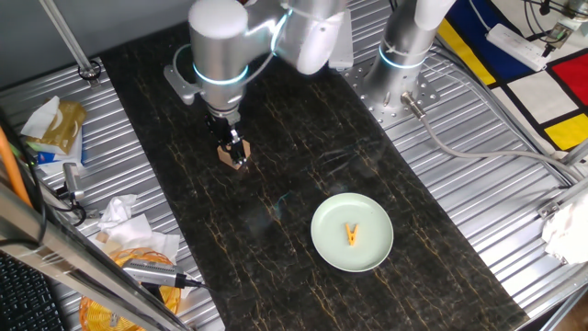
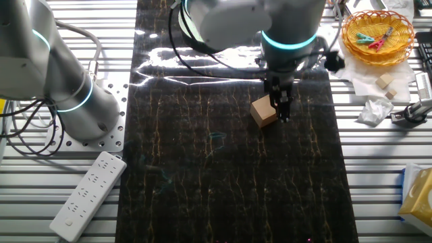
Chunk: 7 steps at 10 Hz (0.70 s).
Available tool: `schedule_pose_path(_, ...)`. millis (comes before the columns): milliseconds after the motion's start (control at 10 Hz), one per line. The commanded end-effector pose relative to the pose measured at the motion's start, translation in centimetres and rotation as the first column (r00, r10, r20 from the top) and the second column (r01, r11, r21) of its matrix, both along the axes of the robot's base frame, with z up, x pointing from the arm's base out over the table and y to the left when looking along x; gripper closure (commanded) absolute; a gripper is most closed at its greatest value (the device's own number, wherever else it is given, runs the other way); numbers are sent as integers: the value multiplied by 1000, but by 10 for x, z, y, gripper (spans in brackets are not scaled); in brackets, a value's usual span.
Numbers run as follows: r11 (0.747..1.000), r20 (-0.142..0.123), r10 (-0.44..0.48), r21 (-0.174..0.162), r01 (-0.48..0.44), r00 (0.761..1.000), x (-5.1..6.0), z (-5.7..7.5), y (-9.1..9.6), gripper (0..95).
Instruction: Approach and touch the side of the small block
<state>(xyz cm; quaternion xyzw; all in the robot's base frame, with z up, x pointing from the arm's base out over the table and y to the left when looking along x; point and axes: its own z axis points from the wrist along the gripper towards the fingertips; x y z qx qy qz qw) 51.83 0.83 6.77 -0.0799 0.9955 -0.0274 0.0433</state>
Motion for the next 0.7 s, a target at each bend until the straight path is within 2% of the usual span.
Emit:
schedule_pose_path(100,1000,-10,-12,-16,12,1000,-5,15,1,0)
schedule_pose_path(500,1000,-4,-25,1,25,1000,-12,29,4,0)
schedule_pose_path(700,999,-11,-47,1,47,999,-16,36,6,0)
